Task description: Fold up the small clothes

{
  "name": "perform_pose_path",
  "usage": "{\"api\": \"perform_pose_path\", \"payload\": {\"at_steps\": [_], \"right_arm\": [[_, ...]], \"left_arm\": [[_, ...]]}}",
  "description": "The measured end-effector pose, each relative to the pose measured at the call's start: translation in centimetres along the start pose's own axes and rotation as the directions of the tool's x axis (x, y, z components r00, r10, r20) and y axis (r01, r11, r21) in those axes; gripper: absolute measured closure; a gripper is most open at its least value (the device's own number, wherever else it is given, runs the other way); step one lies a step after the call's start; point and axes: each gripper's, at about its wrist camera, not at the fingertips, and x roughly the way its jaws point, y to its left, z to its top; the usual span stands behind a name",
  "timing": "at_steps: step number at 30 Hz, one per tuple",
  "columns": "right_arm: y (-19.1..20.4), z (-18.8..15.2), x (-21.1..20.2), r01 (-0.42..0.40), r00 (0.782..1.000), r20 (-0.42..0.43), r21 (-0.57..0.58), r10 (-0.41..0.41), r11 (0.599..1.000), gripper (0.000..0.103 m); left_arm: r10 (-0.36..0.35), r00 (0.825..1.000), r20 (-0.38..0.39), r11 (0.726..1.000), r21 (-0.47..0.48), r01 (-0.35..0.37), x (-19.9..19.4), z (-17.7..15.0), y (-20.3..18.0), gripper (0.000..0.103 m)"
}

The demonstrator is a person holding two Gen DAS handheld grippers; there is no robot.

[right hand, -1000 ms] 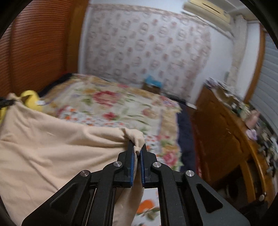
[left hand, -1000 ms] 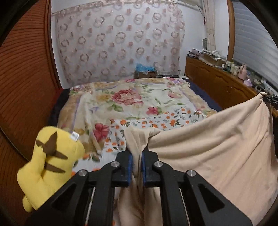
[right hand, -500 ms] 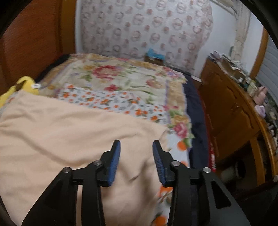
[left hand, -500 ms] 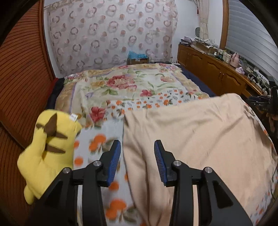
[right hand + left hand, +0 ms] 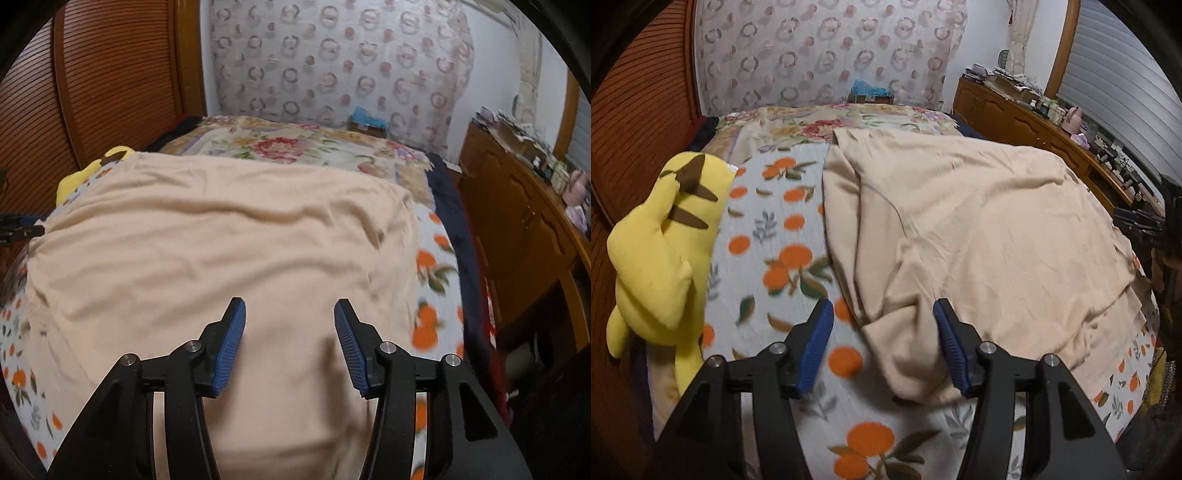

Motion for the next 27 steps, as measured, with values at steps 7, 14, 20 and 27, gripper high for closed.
{"api": "perform_pose_path", "payload": {"at_steps": [7, 14, 20, 27], "right_arm": [[-1.5, -3.9, -2.3, 0.041, 0.999, -0.009, 0.057, -0.040, 0.998, 0.052], [-1.2, -6.6, -2.4, 0.030, 0.999, -0.021, 0.105, -0.028, 0.994, 0.052], [-0.4, -6.8, -2.6, -0.006, 1.000, 0.003, 0.118, 0.005, 0.993, 0.052], [0.3, -6.9, -2.5, 0.019, 1.000, -0.002, 0.110, -0.019, 0.994, 0.052]], "left_arm": [[0.000, 1.000, 0.004, 0.999, -0.034, 0.000, 0.1, -0.9, -0.1, 0.048], [0.003, 1.000, -0.013, 0.998, -0.056, -0.004, 0.8, -1.3, 0.0, 0.048], [0.016, 1.000, -0.007, 0.998, -0.056, -0.017, 0.7, -1.4, -0.2, 0.048], [0.033, 0.999, -0.006, 0.998, -0.060, -0.034, 0.7, -1.4, -0.3, 0.047]]}}
